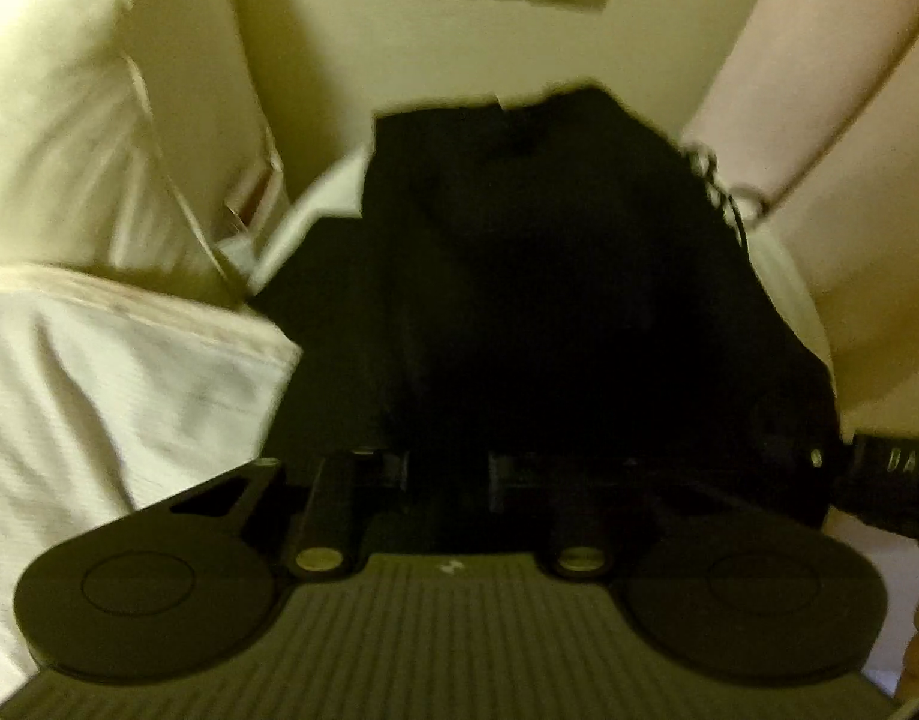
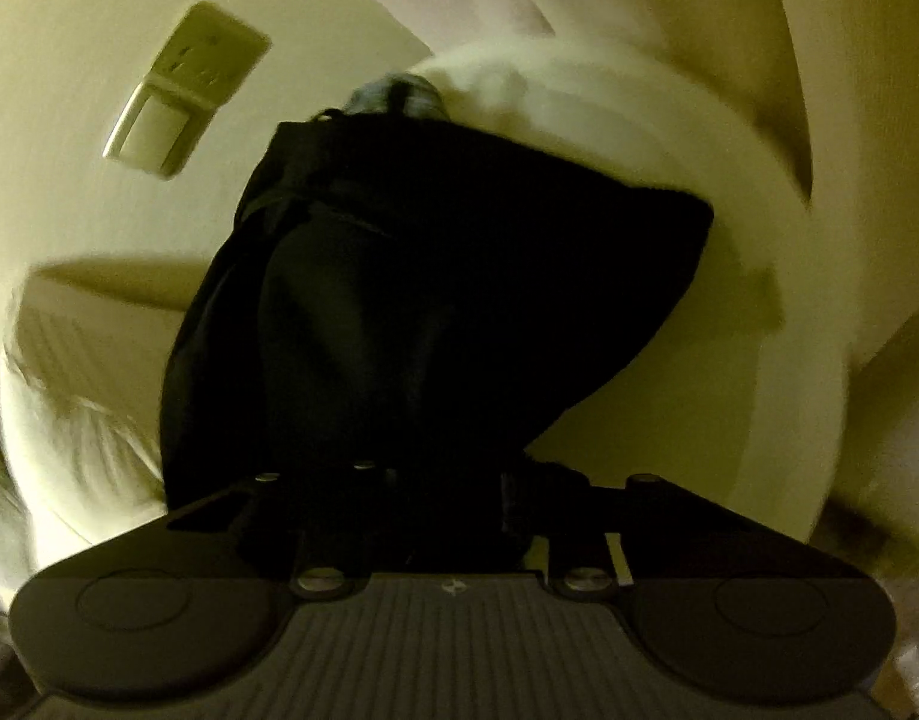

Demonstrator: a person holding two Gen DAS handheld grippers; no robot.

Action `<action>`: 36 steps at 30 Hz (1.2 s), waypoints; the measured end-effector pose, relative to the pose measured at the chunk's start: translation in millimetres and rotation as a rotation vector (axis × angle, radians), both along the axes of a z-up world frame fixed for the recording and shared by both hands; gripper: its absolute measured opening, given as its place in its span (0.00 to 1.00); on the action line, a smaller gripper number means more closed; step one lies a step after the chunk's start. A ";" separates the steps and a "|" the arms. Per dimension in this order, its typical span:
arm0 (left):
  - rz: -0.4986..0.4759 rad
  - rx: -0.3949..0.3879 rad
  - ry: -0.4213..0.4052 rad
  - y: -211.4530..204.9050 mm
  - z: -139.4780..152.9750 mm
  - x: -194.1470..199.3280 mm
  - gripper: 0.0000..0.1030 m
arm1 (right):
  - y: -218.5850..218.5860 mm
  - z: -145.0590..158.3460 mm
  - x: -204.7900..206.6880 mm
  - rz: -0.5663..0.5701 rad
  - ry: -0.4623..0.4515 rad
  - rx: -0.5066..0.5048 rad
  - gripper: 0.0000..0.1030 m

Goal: Fold clothes
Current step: 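Close both grippers on the black garment's edge and lift it, then carry the black garment with both grippers and lay it on the bed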

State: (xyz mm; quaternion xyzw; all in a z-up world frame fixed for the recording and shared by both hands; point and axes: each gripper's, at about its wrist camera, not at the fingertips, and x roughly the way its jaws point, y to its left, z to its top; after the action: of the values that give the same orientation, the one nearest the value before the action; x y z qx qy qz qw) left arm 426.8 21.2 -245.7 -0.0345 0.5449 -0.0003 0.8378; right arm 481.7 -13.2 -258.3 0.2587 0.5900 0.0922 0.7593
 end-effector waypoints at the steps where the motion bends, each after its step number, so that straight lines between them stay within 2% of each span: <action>1: -0.002 0.001 -0.011 1.7 4.5 -0.8 0.17 | 2.0 6.5 -0.1 0.012 -0.011 -0.024 0.24; 2: -0.006 0.010 -0.022 2.4 7.7 -1.5 0.16 | 4.0 13.0 -0.1 0.024 -0.021 -0.048 0.24; 6: -0.020 0.023 -0.075 -1.0 24.0 -8.1 0.14 | 5.5 36.9 -4.8 0.041 -0.112 -0.051 0.10; 12: -0.026 0.005 -0.175 -3.5 68.1 -33.4 0.13 | 20.4 98.0 -18.0 0.144 -0.376 -0.019 0.08; 16: -0.024 -0.010 -0.246 -1.0 103.6 -53.5 0.12 | 26.4 142.4 -21.5 0.186 -0.475 0.070 0.08; 20: 0.008 -0.032 -0.365 12.7 156.6 -93.0 0.12 | 40.0 191.0 -38.3 0.245 -0.581 0.168 0.08; 26: 0.088 -0.053 -0.566 52.3 241.3 -181.9 0.12 | 60.0 276.4 -92.1 0.341 -0.774 0.331 0.08; 30: 0.138 -0.012 -0.690 73.8 288.8 -264.4 0.12 | 71.3 325.4 -147.7 0.414 -0.883 0.428 0.08; 33: 0.203 0.049 -0.737 84.4 315.1 -332.0 0.12 | 85.0 356.1 -199.3 0.495 -0.935 0.500 0.08; 36: 0.301 0.100 -0.759 94.9 337.7 -403.9 0.12 | 102.8 376.6 -247.9 0.592 -0.945 0.573 0.08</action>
State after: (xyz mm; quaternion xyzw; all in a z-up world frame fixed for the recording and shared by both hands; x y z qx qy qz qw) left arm 22.9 116.1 92.0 -0.0702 0.1855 0.1361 0.9706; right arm 233.8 89.6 118.3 0.2090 0.1890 0.5576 0.7808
